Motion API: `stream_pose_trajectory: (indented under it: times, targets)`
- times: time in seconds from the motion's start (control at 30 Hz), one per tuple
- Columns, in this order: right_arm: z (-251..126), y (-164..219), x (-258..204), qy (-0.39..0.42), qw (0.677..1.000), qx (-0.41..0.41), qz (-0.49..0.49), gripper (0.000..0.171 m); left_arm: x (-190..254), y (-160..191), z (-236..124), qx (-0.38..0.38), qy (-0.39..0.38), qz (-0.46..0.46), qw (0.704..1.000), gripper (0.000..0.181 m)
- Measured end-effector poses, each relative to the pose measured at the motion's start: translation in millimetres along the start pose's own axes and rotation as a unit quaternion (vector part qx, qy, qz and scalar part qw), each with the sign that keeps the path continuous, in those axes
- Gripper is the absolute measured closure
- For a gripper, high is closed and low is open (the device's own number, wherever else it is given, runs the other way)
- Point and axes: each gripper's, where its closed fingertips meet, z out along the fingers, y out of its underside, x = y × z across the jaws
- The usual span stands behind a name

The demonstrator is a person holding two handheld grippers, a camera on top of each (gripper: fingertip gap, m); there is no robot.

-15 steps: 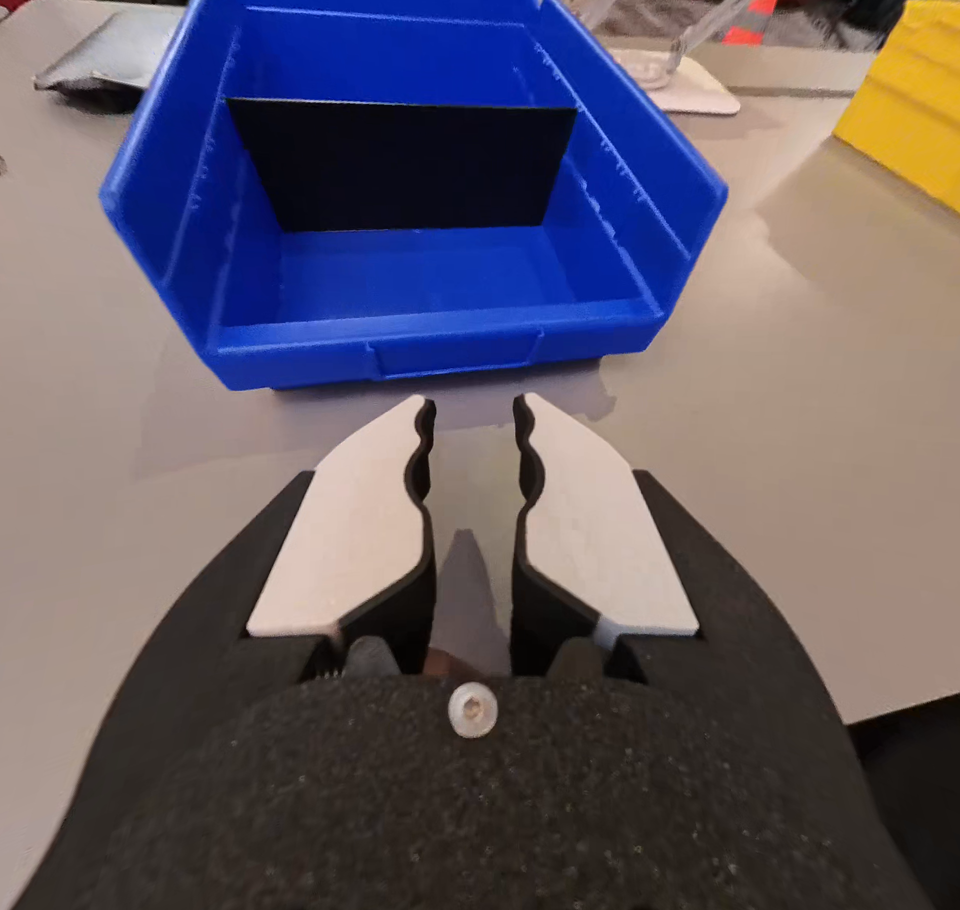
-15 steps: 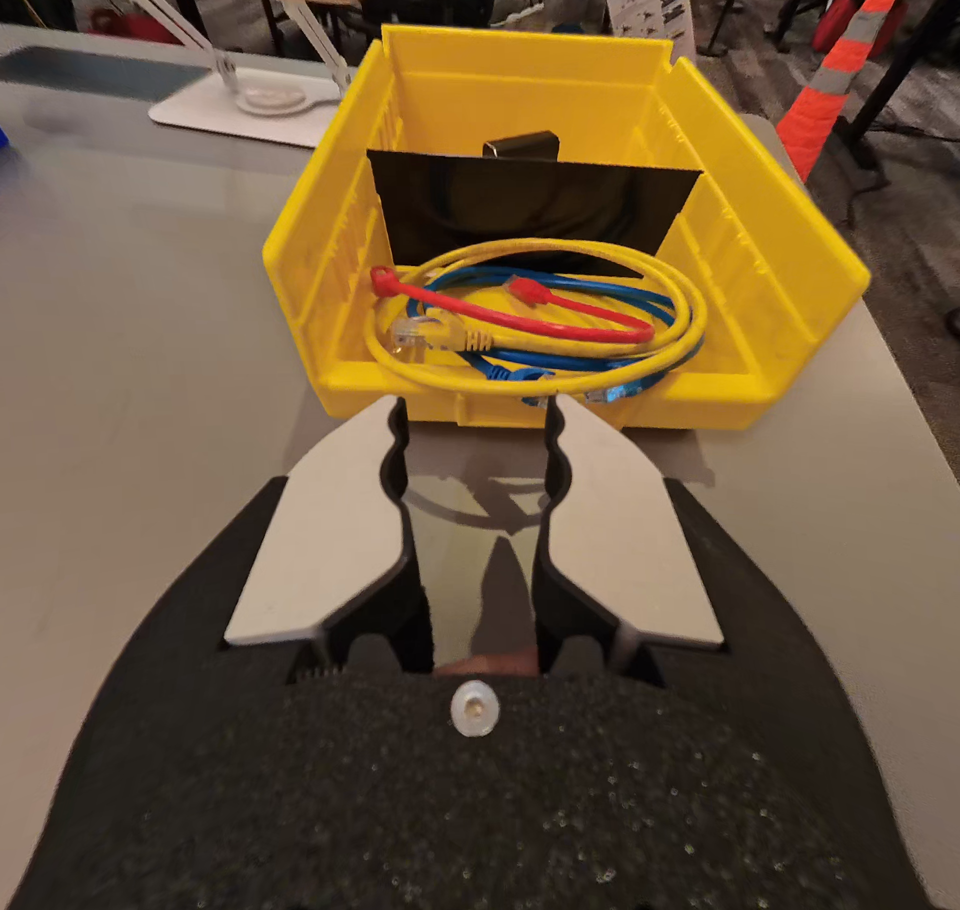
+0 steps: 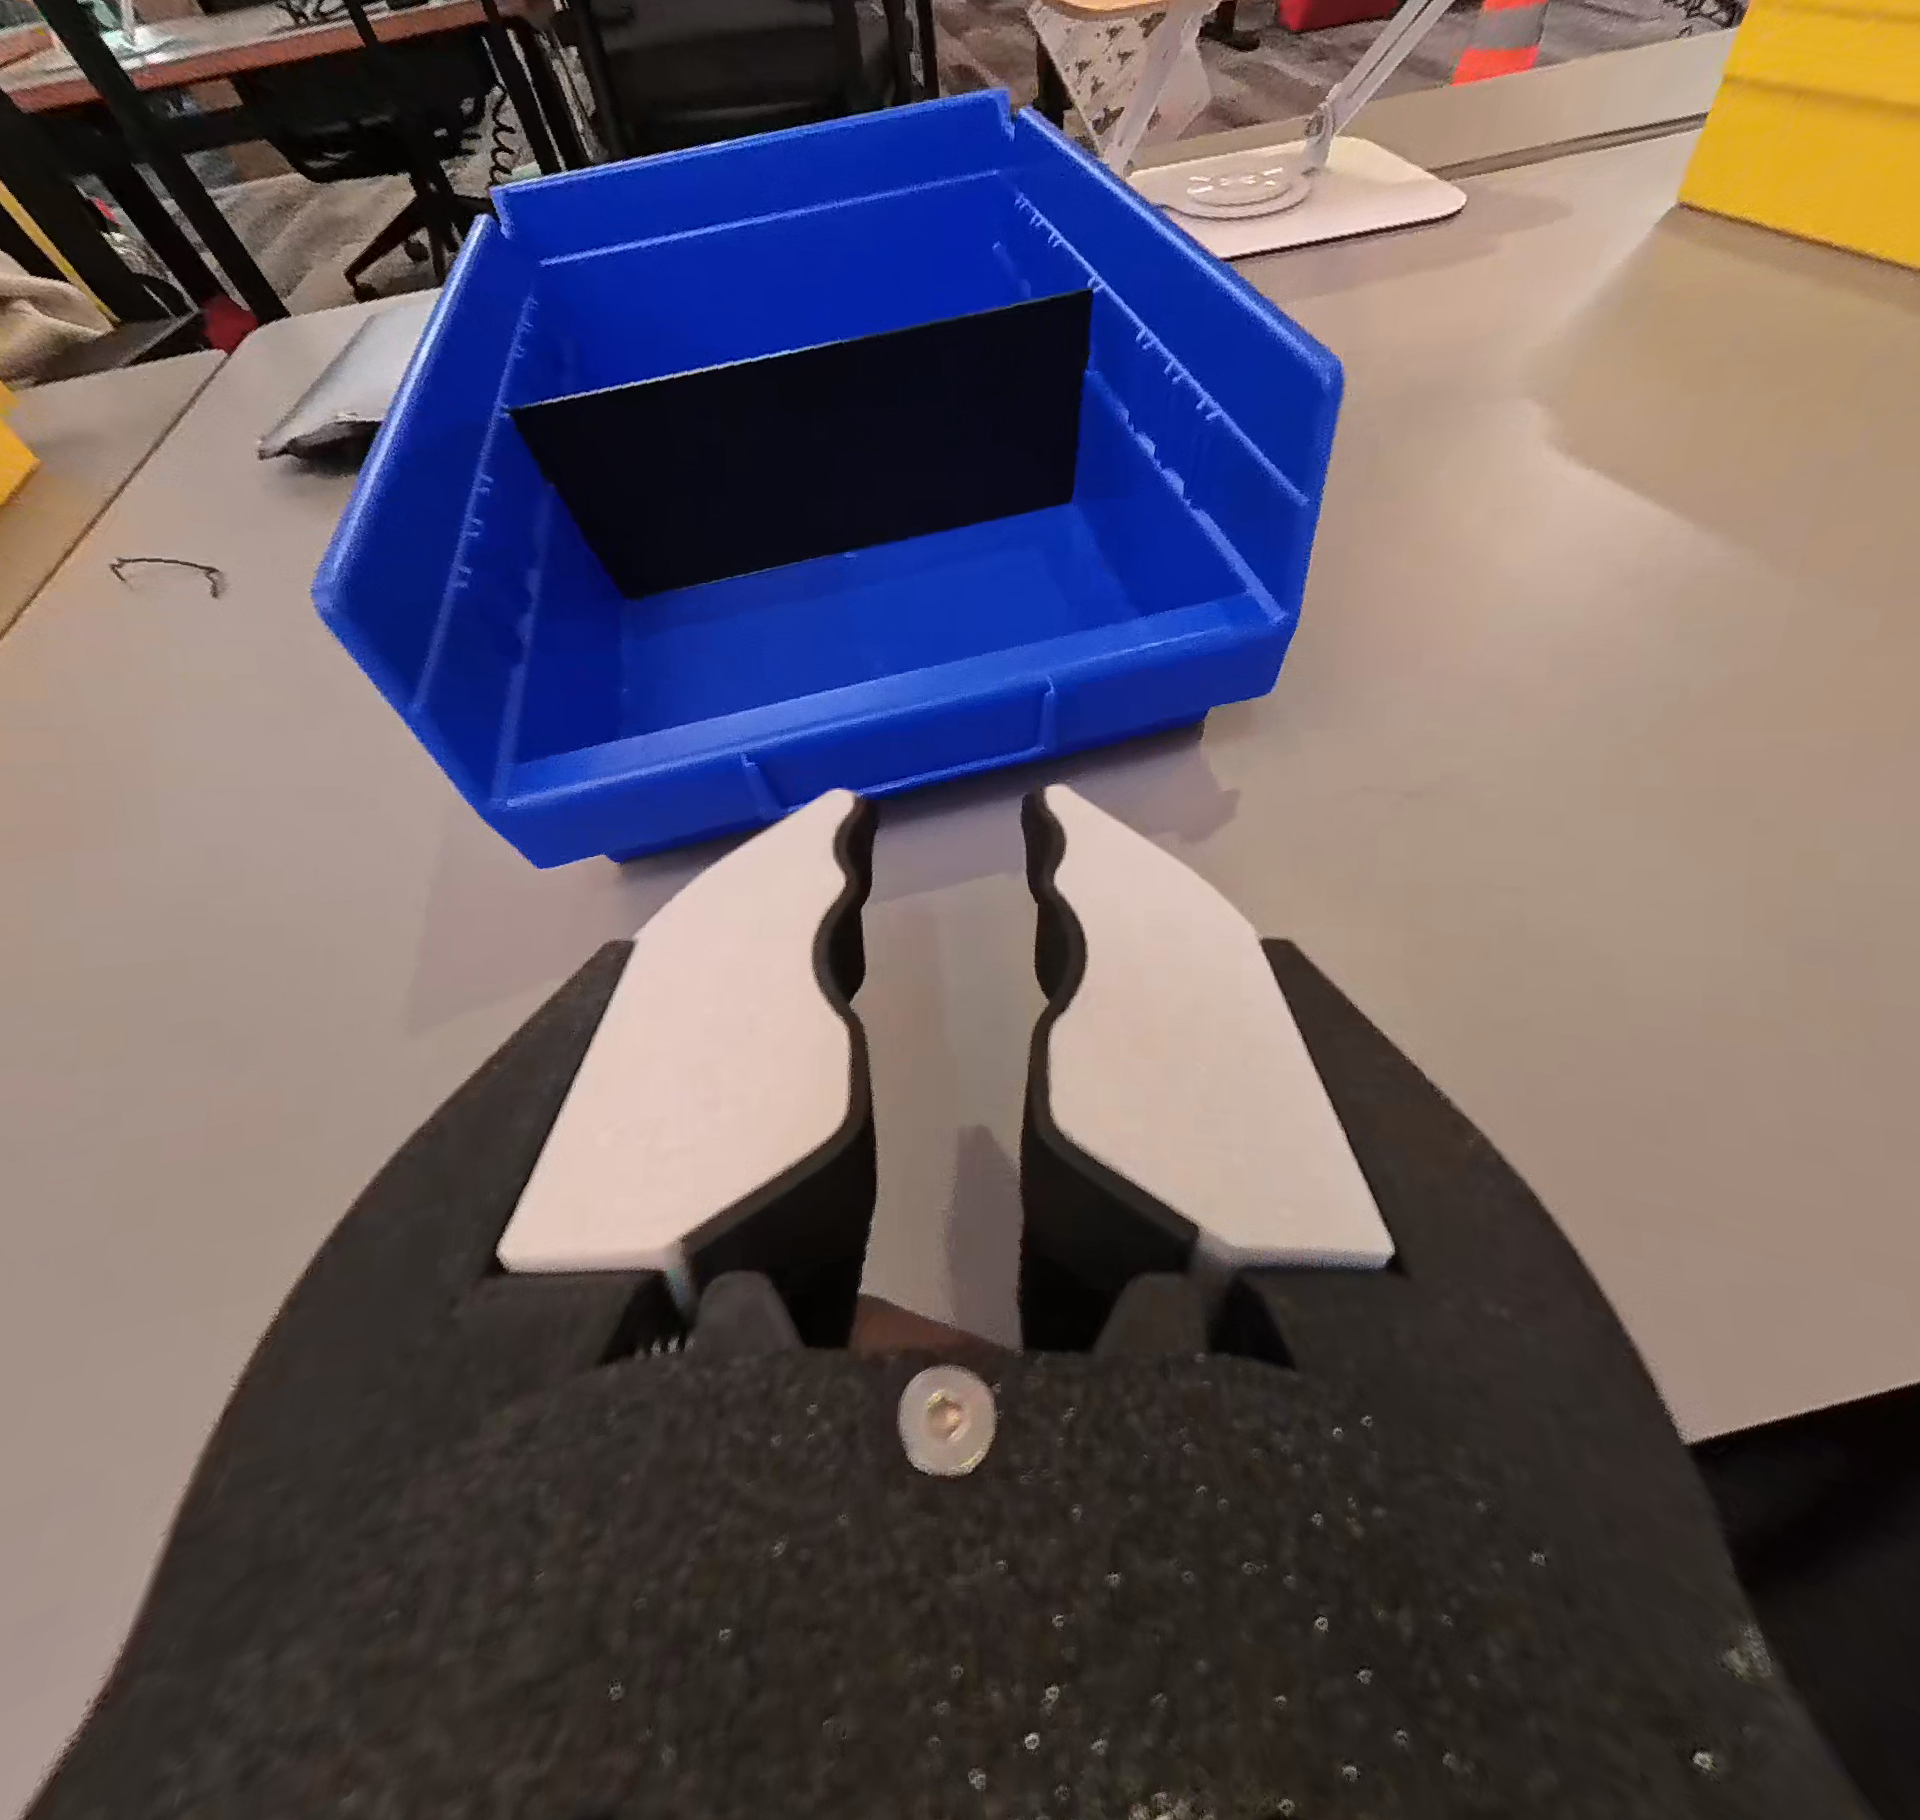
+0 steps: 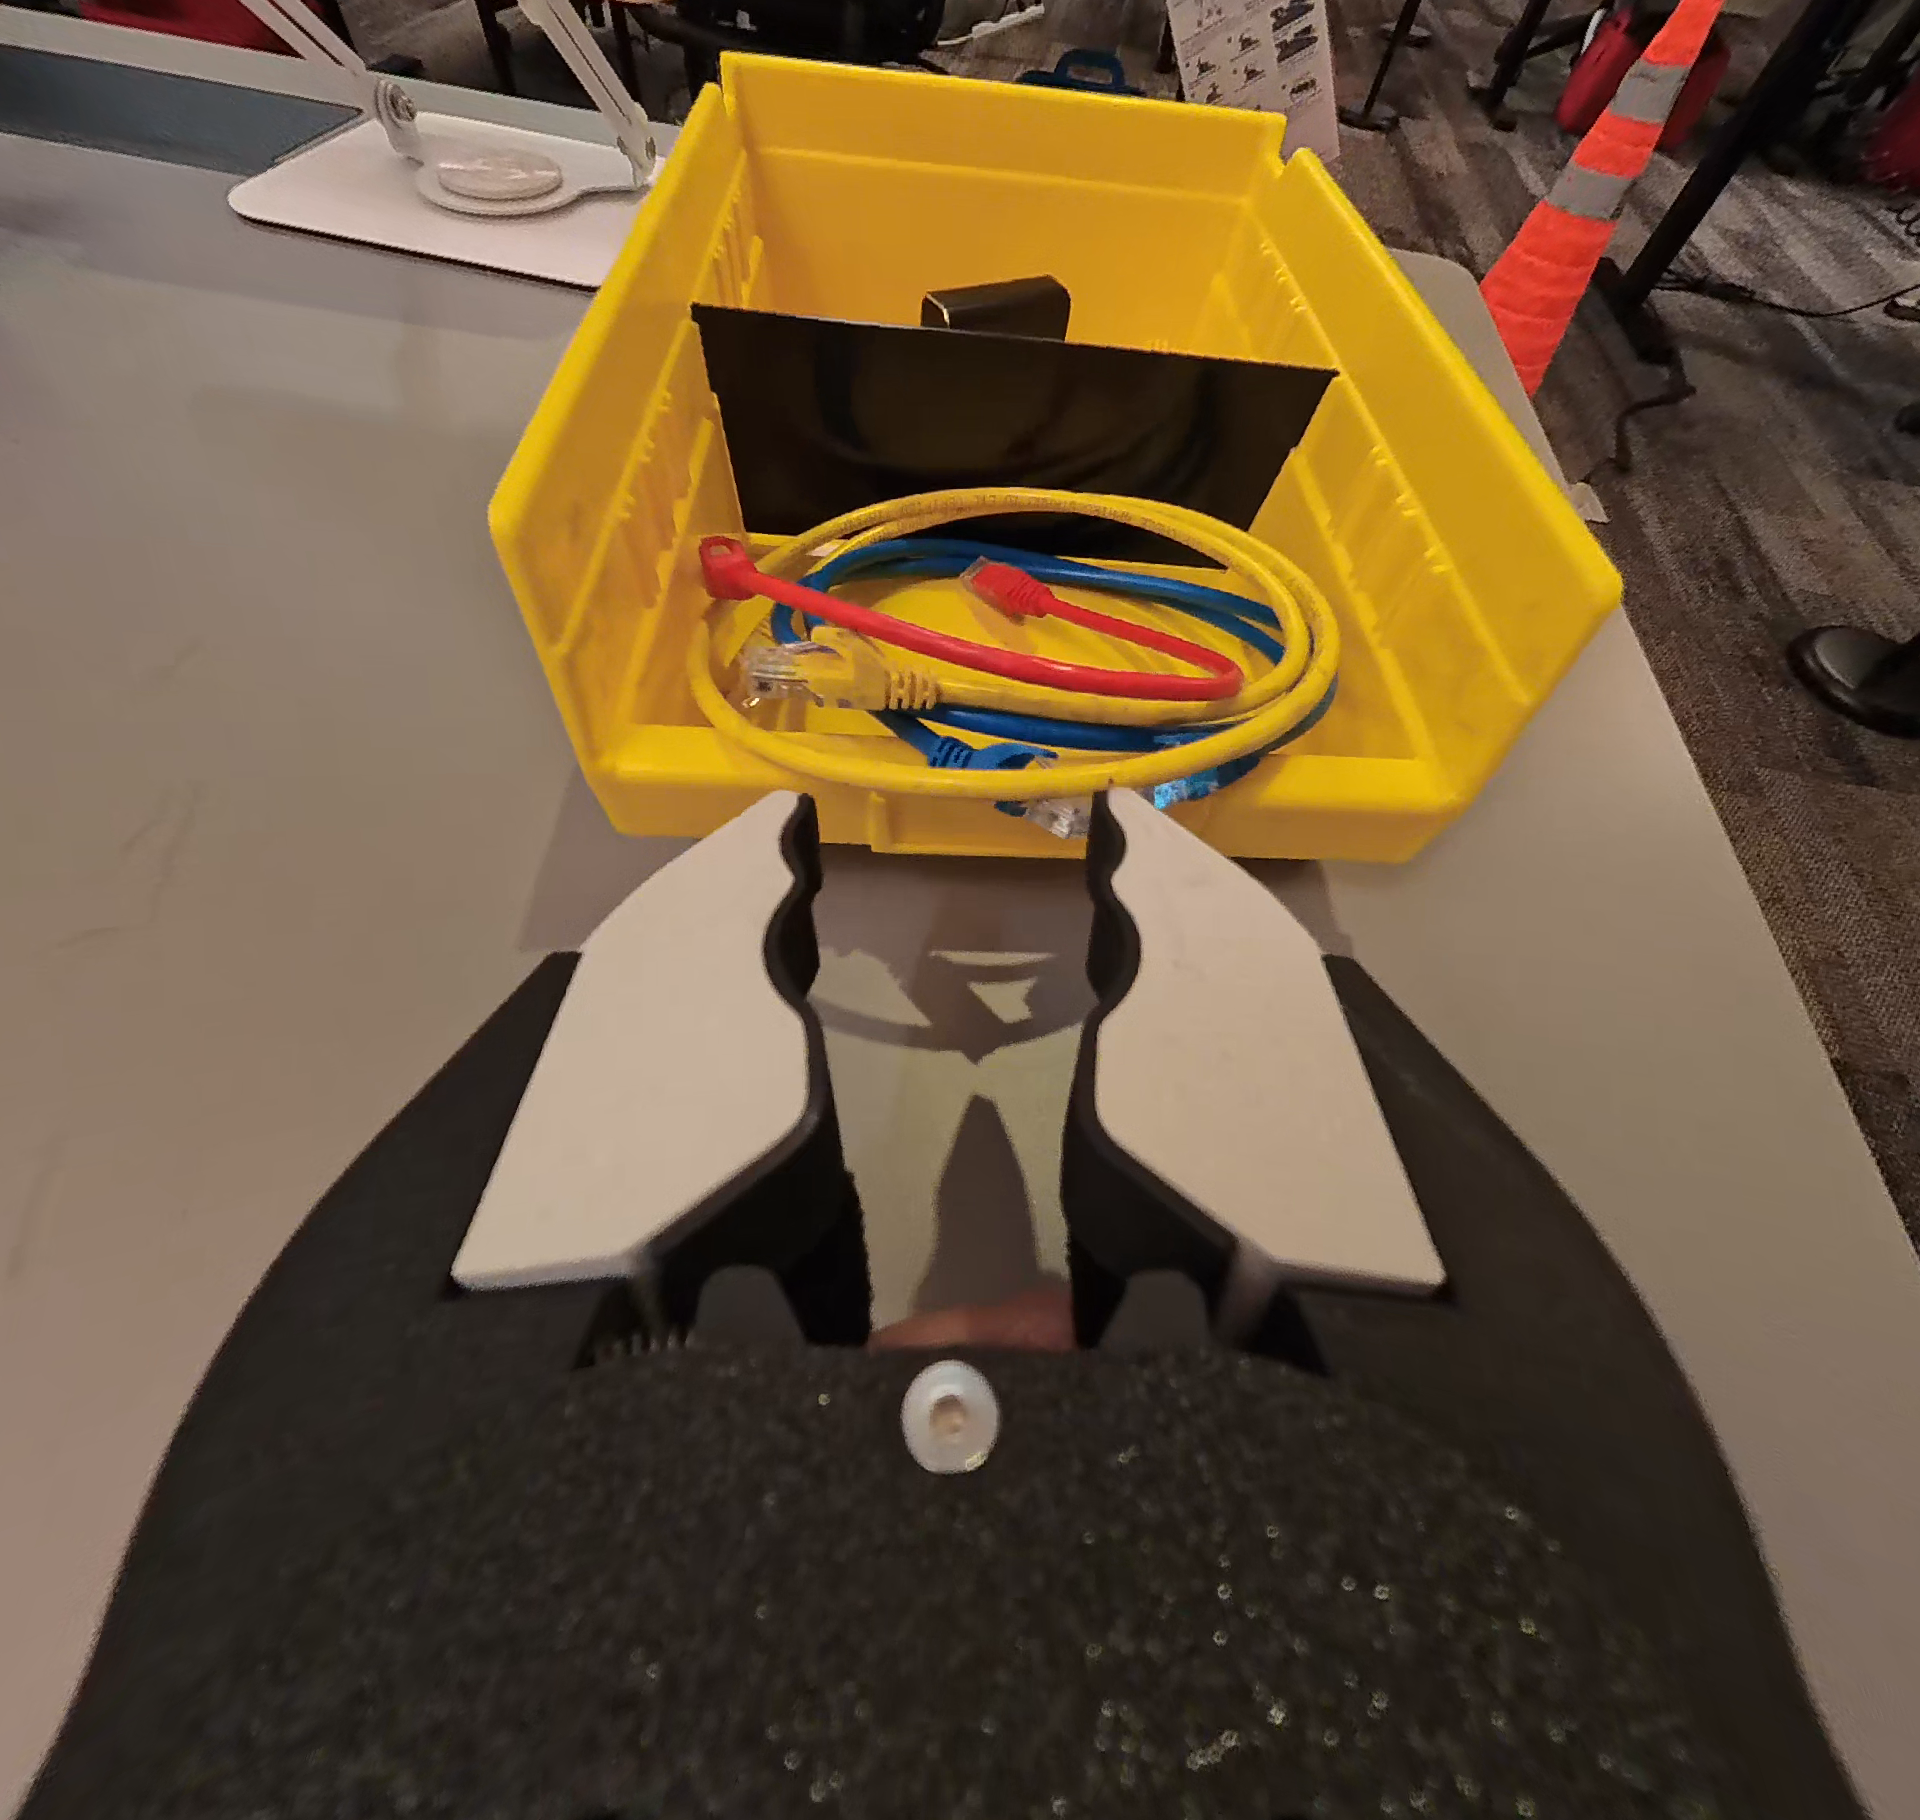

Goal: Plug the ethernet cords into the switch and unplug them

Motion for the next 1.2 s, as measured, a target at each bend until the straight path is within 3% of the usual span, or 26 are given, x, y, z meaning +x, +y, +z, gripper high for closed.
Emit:
stream_pose_trajectory:
  times: [0.4,0.5,0.53,0.67,0.9,1.07,1.2]
  targets:
    - [0.6,1.1,-4.9,-0.003,1.0,-0.001,-0.011,0.122,-6.5,7.1,-1.2,-0.015,-0.003,-0.013,1.0,0.153]
    - [-4.2,-7.4,-49.0,-0.108,0.992,0.022,-0.056,0.127,-4.4,8.8,0.7,-0.021,-0.008,0.011,1.0,0.153]
    - [-5.0,-11.0,-66.6,-0.136,0.988,0.033,-0.072,0.126,-3.0,9.4,1.6,-0.022,-0.008,0.019,1.0,0.153]
    - [20.9,-16.1,-93.9,-0.099,0.994,0.018,-0.047,0.101,6.7,12.7,3.9,-0.028,0.012,0.007,1.0,0.15]
    - [55.1,-22.9,-129.4,-0.091,0.995,-0.018,-0.031,0.089,13.4,18.2,-12.0,-0.026,0.024,0.012,0.999,0.143]
    - [38.5,-25.4,-193.3,-0.194,0.98,-0.008,-0.038,0.089,51.1,10.3,-13.7,-0.017,0.059,0.026,0.998,0.141]
    - [4.5,-32.5,-236.7,-0.267,0.961,0.037,-0.066,0.109,120.2,-6.9,-5.0,-0.003,0.146,0.009,0.989,0.139]
